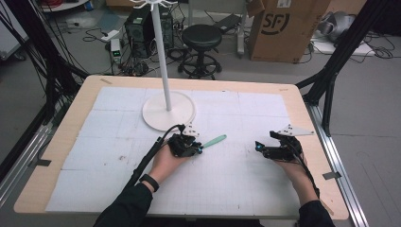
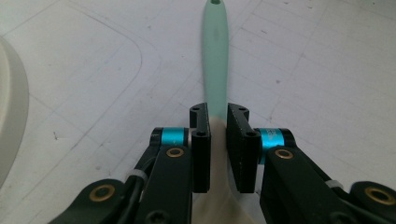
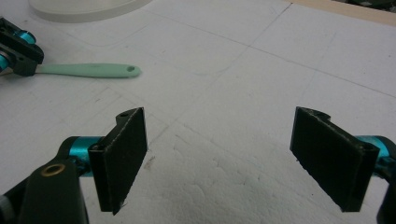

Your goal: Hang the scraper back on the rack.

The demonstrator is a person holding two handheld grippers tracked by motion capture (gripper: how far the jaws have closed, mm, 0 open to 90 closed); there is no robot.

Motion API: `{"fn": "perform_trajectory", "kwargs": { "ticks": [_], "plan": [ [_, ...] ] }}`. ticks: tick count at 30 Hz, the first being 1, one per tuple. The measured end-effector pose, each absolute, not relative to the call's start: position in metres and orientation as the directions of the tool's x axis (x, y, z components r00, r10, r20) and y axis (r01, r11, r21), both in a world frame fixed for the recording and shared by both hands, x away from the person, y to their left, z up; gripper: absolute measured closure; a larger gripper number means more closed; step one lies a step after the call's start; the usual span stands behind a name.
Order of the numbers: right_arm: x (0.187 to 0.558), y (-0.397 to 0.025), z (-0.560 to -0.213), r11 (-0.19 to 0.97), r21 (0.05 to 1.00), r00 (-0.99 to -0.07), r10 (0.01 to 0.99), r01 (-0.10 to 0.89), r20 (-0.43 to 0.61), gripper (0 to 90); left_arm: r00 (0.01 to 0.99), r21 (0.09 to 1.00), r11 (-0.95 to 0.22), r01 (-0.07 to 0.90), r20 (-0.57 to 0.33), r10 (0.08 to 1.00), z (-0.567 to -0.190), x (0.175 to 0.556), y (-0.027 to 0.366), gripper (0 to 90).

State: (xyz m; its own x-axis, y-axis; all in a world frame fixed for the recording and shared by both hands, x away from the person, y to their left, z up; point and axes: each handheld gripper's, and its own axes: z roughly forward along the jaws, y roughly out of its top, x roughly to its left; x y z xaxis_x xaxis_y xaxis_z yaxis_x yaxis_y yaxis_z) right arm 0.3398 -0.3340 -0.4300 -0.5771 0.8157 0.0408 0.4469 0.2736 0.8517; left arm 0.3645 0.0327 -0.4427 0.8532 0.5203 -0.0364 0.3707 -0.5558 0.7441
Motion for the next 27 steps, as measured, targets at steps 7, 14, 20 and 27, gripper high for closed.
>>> {"fn": "perform_trajectory", "kwargs": {
  "ticks": [7, 14, 20, 27],
  "plan": [
    [0.341, -0.334, -0.431, 0.274, 0.852, -0.580, 0.814, 0.447, 0.042, 18.0, 0.859, 0.751, -0.545, 0.373, -0.057, 0.509, -0.434, 0.363, 0.038, 80.8],
    [0.340, -0.334, -0.430, 0.275, 0.851, -0.579, 0.814, 0.448, 0.042, 18.0, 0.851, 0.836, -0.376, 0.399, -0.184, 0.492, -0.392, 0.357, 0.071, 80.8],
    [0.340, -0.332, -0.431, 0.280, 0.852, -0.583, 0.812, 0.442, 0.035, 18.1, 0.856, 0.864, -0.351, 0.362, -0.159, 0.492, -0.359, 0.348, 0.107, 80.8],
    [0.343, -0.333, -0.430, 0.282, 0.854, -0.583, 0.812, 0.437, 0.030, 18.7, 0.854, 0.893, -0.304, 0.331, -0.147, 0.499, -0.326, 0.345, 0.145, 80.8]
  ]
}}
